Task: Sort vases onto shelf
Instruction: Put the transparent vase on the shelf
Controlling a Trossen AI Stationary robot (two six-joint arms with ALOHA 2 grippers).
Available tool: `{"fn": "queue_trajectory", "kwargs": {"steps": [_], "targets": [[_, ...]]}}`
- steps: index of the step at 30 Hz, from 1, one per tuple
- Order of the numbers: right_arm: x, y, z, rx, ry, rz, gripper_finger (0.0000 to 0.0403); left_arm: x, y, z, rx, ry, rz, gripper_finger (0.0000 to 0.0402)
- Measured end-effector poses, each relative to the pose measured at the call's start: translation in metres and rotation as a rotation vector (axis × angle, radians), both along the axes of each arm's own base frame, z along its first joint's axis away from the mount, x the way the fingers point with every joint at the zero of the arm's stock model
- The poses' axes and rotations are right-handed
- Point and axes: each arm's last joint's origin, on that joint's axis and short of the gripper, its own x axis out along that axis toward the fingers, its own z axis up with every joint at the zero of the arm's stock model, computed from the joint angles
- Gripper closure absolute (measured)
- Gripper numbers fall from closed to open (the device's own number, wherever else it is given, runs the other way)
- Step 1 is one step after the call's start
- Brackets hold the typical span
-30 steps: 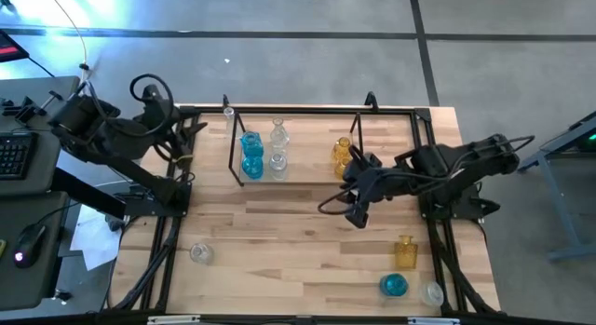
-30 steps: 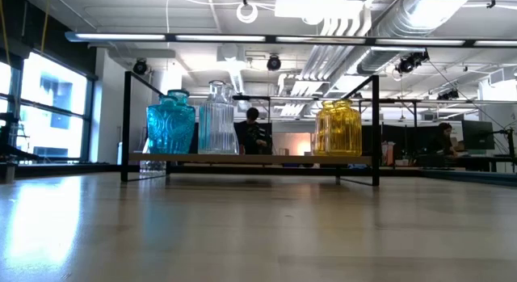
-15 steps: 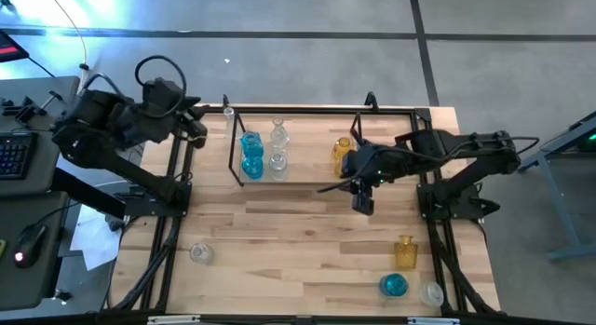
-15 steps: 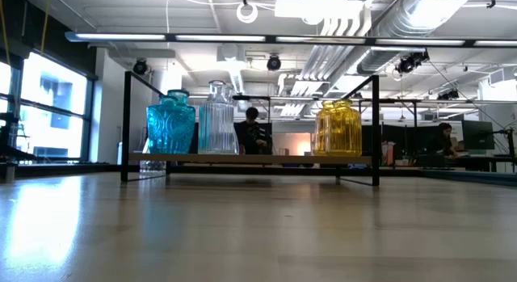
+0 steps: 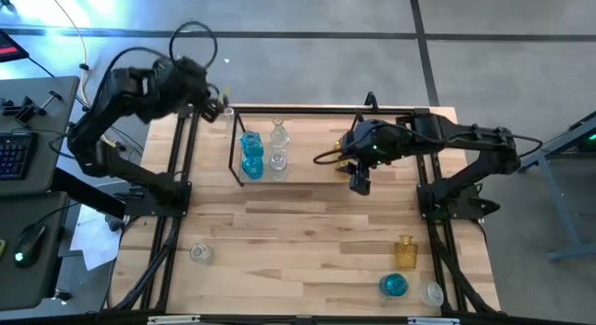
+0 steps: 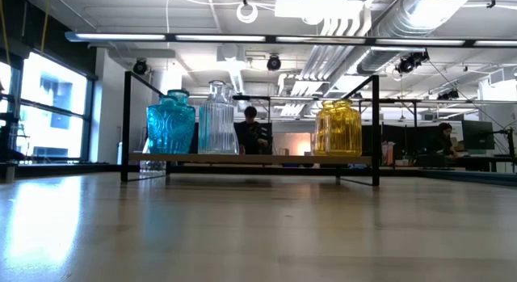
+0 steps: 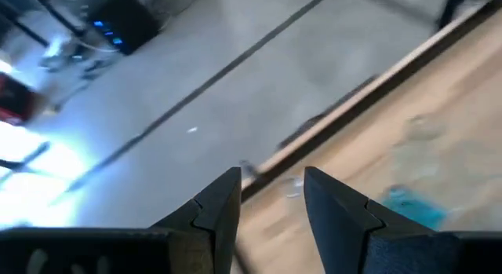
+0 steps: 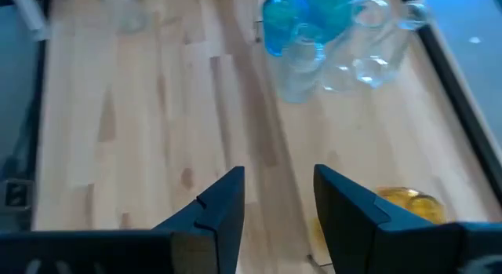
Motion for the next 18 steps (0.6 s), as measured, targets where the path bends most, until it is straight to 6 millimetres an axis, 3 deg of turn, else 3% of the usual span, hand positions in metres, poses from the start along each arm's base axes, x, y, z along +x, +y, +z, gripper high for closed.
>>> {"fn": "queue_trajectory", "kwargs": {"steps": [6,12,18], "targets": [[0.000,-0.003,0.000,-0.045,-0.006,-0.073,0.0267,-0.006,0.031,-0.002,-0.039,0.232,-0.209,0.0270],[0.000,-0.004,0.000,-0.078,0.000,-0.044,0.0267,-0.005,0.065,-0.006,-0.134,0.164,-0.394,0.0270],[-0.001,-0.026,0.000,-0.117,0.019,-0.100,0.0267,-0.010,0.115,-0.025,-0.256,0.161,-0.267,0.0270]]}}
